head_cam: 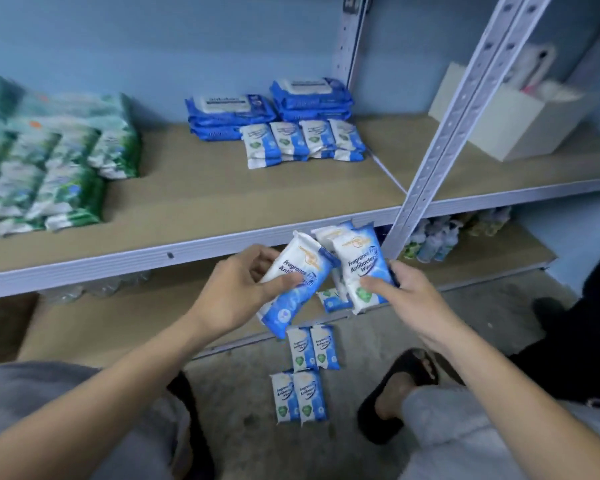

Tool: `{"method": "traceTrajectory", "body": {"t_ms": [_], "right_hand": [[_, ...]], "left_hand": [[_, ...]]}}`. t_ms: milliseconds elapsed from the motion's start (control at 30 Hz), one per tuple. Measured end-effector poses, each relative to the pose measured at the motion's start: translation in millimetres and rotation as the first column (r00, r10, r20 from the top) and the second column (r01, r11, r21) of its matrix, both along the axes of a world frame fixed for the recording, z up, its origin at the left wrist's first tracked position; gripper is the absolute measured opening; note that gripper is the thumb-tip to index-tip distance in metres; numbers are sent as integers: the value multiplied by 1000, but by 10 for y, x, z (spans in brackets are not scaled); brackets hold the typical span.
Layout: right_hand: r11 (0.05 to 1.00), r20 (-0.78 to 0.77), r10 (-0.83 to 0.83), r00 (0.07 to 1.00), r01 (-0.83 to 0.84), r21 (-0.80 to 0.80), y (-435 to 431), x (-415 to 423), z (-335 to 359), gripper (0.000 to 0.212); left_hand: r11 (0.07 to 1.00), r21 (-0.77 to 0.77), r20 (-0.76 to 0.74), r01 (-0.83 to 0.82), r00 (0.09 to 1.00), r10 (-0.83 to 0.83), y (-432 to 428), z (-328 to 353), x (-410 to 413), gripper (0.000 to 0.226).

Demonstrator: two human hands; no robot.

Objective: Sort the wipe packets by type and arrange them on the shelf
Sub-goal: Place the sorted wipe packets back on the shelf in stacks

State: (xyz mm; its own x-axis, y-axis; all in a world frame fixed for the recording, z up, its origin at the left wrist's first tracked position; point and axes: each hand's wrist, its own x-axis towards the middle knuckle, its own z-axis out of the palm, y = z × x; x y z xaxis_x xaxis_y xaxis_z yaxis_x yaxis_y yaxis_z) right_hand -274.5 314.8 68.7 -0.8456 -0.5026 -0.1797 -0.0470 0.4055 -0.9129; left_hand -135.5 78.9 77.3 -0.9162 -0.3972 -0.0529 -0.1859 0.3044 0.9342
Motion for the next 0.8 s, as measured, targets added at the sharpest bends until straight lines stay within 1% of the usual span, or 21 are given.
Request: {"method": "traceTrajectory", "body": {"t_ms": [100,200,333,467,567,667,700,733,800], "right_hand": [[998,-18,13,1000,-14,-60,-365,19,342,17],[997,-51,-41,998,37,-70,-804,-31,512,16],[994,-15,-54,998,53,-91,-1358,-72,579,21],[996,14,-75,997,76,-45,-1828,-102,499,17],[993,-84,-97,992,102,59,-2057,-123,409,23],[982,-240,-54,969,96,165,-2123,-118,402,28],[978,-282,-35,959,91,189,-2121,-120,398,29],[974,-324,-17,946,88,207,-2114,-120,402,30],[973,-389,9,921,81,215,-2099,-120,409,32]], "left_hand": [[996,53,-64,-72,995,76,-155,291,-7,36],[979,72,-82,-189,977,194,-401,467,-48,37],[930,-28,-70,-366,929,364,-835,521,-95,32],[831,-103,-98,-546,837,538,-1183,411,-95,31],[787,-242,-103,-568,822,561,-1361,312,-132,29],[717,-444,-86,-537,822,563,-1465,244,-133,39],[703,-474,-77,-530,821,566,-1489,240,-128,42],[709,-478,-60,-518,825,562,-1516,246,-122,44],[758,-412,-28,-506,838,544,-1568,290,-106,41]]}}
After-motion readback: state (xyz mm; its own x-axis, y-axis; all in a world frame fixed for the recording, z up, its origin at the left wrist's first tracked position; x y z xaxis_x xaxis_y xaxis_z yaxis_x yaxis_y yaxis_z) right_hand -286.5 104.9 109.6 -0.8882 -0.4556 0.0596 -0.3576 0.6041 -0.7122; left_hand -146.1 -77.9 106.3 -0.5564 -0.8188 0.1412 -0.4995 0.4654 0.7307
